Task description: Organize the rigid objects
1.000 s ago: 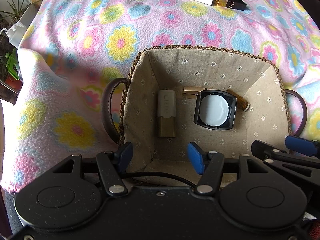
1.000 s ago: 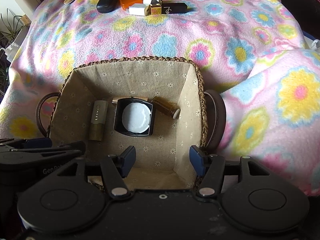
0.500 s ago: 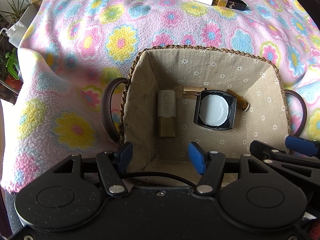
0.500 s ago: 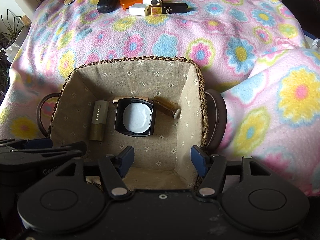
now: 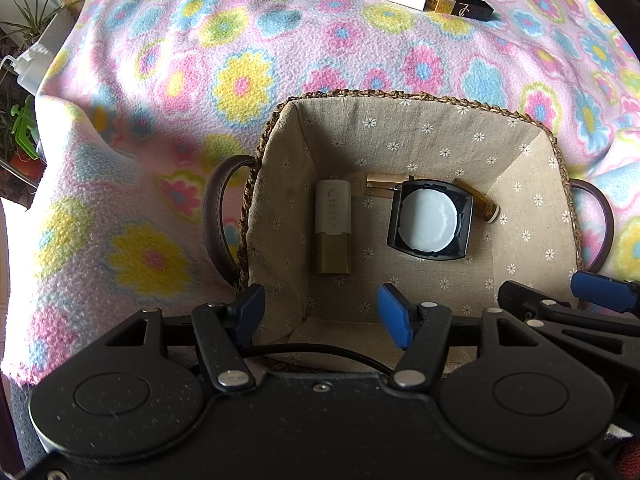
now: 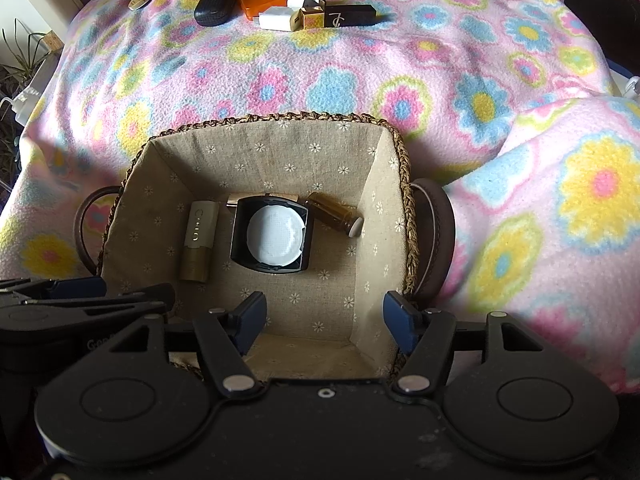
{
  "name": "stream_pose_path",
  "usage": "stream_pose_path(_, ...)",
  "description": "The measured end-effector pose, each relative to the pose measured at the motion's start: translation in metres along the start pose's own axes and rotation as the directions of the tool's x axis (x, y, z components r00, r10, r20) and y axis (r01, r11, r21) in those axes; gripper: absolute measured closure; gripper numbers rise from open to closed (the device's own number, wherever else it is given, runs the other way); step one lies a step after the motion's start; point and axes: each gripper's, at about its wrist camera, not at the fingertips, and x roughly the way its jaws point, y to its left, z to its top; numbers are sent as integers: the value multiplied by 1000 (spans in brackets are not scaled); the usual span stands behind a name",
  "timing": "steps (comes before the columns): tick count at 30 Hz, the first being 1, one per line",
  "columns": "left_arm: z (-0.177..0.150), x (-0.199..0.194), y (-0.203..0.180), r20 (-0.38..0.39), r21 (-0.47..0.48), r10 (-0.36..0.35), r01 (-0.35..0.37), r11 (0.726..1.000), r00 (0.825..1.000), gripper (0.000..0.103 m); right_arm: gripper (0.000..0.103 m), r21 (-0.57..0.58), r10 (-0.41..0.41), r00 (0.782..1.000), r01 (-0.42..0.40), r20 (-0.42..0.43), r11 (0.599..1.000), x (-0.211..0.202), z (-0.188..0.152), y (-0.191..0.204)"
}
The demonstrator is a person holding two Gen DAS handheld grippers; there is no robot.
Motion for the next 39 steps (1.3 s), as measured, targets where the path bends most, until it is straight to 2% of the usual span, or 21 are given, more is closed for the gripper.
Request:
stream_pose_path(4,0,0,0,1,0,0,0,1000,1000,40,39,0,2,1000,-2,0,1000,0,0,0)
stream_pose_path(39,0,0,1,0,0,2,-2,1000,1000,40,37,3,7,1000,-7,-2,1000,1,1,-1)
